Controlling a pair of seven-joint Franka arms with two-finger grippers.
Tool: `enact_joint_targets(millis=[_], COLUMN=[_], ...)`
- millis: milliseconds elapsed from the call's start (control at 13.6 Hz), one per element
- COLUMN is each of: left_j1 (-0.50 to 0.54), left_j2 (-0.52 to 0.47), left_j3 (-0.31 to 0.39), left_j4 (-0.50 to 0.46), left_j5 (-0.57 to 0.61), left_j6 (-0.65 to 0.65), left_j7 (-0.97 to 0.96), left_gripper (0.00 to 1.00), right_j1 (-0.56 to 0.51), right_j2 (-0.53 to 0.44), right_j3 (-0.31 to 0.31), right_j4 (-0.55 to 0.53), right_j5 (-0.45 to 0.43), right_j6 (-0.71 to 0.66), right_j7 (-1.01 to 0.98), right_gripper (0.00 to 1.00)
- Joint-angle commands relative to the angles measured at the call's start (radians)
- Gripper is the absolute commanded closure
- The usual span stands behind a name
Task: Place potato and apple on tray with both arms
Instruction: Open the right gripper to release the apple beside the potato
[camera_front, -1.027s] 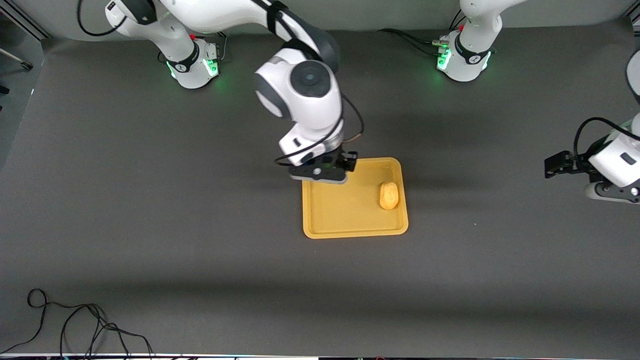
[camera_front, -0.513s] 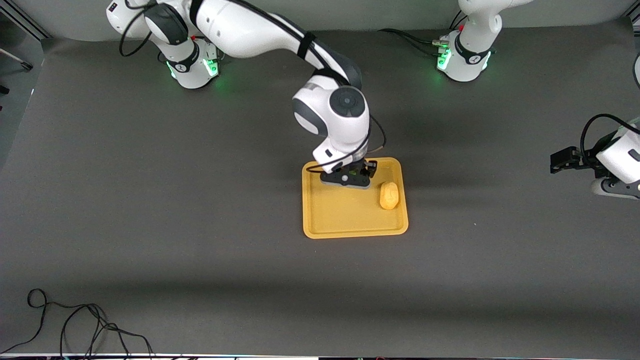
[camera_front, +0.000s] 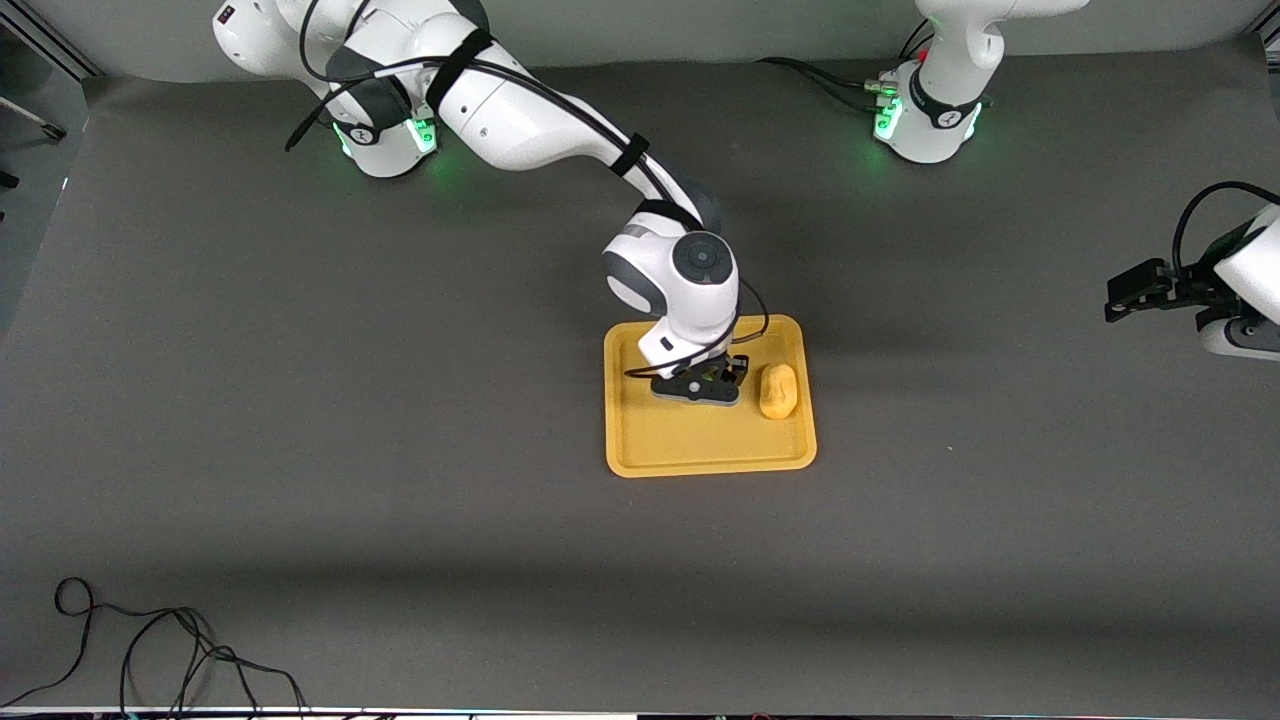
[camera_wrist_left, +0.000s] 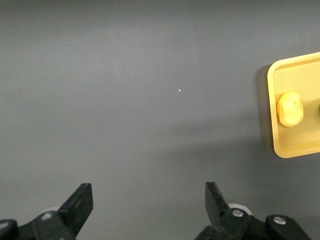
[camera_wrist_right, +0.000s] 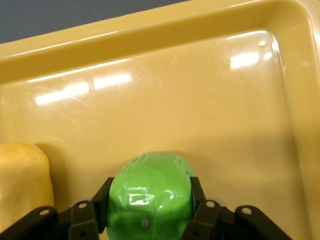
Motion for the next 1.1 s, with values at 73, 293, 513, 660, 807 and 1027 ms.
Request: enact_joint_targets(millis=[73, 293, 513, 660, 807, 1027], left_j1=[-0.012, -0.023, -0.024, -0.015, -0.012, -0.012], left_j2=[-0.013, -0.011, -0.001, 0.024, 0.026, 0.026], left_j3=[0.015, 0.007, 0.001, 0.002, 0.004, 0.006], left_j4=[0.001, 0.011, 0.044, 0.084, 0.094, 0.094], left_j5=[0.01, 0.008, 0.007, 0.004, 0.008, 0.008], left_j6=[-0.011, -0.034, -0.026, -0.034, -0.034, -0.035], left_j7=[0.038, 0.037, 0.035, 0.043, 0.038, 0.031], left_gripper=[0.0, 0.0, 0.0, 0.0, 0.0, 0.0], right_j1=[0.001, -0.004, -0.034, -0.086, -0.138, -0.282], right_j2=[-0.013, -0.115, -0.266, -0.371, -0.489, -0.689], right_j3=[-0.008, -0.005, -0.006, -0.006, -0.012, -0.014], right_j4=[0.044, 0.049, 0.047, 0.03, -0.034, -0.219], right_j5=[-0.016, -0.009, 0.011, 0.019, 0.033, 0.072], right_j6=[-0.02, -0.147, -0.331, -0.438, -0.561, -0.592], right_j7=[0.029, 0.022, 0.019, -0.057, -0.189, -0.382], right_gripper=[0.0, 0.0, 0.0, 0.0, 0.0, 0.0])
